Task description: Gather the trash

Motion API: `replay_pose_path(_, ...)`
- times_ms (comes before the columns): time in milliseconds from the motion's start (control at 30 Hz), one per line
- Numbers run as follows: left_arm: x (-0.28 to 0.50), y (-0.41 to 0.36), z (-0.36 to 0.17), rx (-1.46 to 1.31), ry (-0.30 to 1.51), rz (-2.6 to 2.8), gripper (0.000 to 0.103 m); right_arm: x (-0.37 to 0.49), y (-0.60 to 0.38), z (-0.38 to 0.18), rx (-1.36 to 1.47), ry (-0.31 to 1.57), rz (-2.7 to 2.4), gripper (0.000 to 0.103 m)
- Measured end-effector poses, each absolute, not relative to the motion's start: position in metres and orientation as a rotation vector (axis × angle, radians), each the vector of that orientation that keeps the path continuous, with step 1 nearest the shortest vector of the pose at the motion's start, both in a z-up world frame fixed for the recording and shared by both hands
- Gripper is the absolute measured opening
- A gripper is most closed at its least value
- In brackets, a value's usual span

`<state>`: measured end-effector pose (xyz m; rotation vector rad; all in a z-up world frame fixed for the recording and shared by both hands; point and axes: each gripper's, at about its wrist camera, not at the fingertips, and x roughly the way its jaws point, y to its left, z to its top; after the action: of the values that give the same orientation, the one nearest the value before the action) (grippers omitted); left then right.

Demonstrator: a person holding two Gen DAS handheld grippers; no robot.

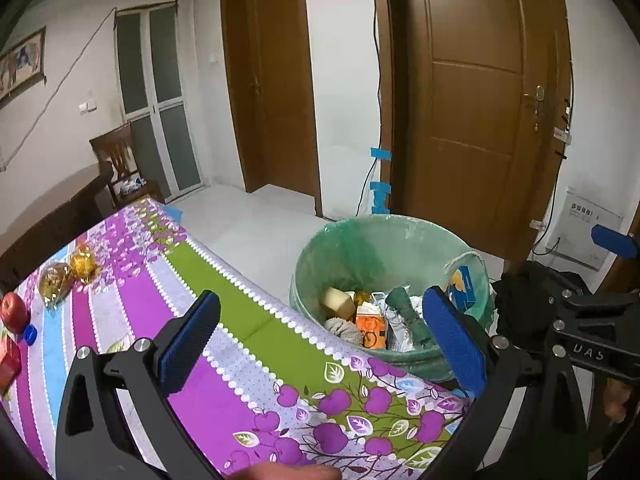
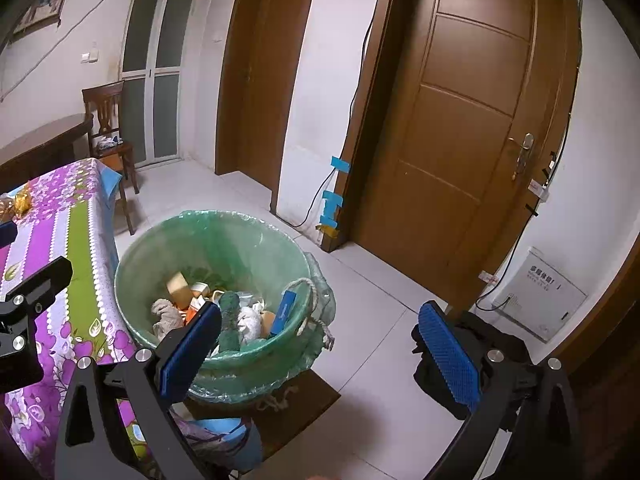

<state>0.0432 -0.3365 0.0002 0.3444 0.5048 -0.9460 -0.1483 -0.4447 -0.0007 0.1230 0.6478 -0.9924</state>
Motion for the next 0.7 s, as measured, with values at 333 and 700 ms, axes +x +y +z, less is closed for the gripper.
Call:
replay_pose_path(333, 0.043, -0.331, 0.0, 0.33, 0.507, -0.923, 0.097, -0.15, -0.442, -0.004, 0.106, 0.647, -0.966, 0.099)
replay_pose_path(700, 0.039, -0.333, 0.0, 0.358, 0.495, -0.918, 0.098, -0.144, -0.43, -0.006, 0.05, 0.654, -0.89, 0.099)
